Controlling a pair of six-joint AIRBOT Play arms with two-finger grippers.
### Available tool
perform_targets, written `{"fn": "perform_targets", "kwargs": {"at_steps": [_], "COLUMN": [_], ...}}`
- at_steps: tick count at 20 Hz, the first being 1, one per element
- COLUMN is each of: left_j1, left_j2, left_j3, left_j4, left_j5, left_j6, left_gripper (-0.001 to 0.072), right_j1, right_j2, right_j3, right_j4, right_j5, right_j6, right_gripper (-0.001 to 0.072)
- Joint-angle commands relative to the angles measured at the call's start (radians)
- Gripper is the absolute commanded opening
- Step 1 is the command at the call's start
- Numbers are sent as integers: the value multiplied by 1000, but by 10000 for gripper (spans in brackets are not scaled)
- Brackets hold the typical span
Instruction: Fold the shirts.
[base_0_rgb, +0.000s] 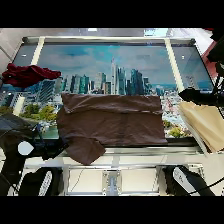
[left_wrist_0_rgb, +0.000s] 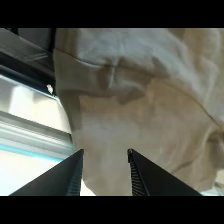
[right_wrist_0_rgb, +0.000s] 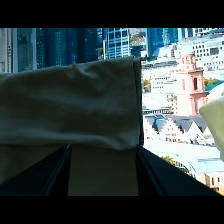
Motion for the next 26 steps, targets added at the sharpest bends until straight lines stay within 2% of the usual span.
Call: {"fn": "perform_targets", "kwargs": {"at_steps": [1, 12, 17, 18, 23, 24, 25, 26], "left_j1": [-1, -2, -23, -48, -211, -225, -226, -226], "left_j2": [-39, -91, -91, -91, -91, -91, -91, -91], "left_j3": [-20, -19, -22, -26, -85, -83, -77, -67], "left_j4": [-15, -59, -56, -56, -66, -79, -109, -129], "left_j5": [46, -50, -53, -51, 83, 107, 138, 170], "left_j6": [4, 20, 9, 2, -111, -111, -108, -98], "left_gripper": [353, 342, 323, 296, 293, 227, 78, 14], "right_j1": [-1, -1, -1, -1, -1, -1, -1, -1], "right_j2": [3, 4, 4, 4, 4, 4, 4, 4], "right_j3": [1, 1, 1, 1, 1, 1, 1, 1], "right_j4": [18, 26, 33, 33, 52, 56, 58, 59], "right_j5": [-10, -11, -17, -18, -16, -16, -14, -12], "right_j6": [-5, -5, -5, -5, -5, -5, -5, -5], "right_gripper": [485, 484, 484, 484, 484, 484, 484, 484]}}
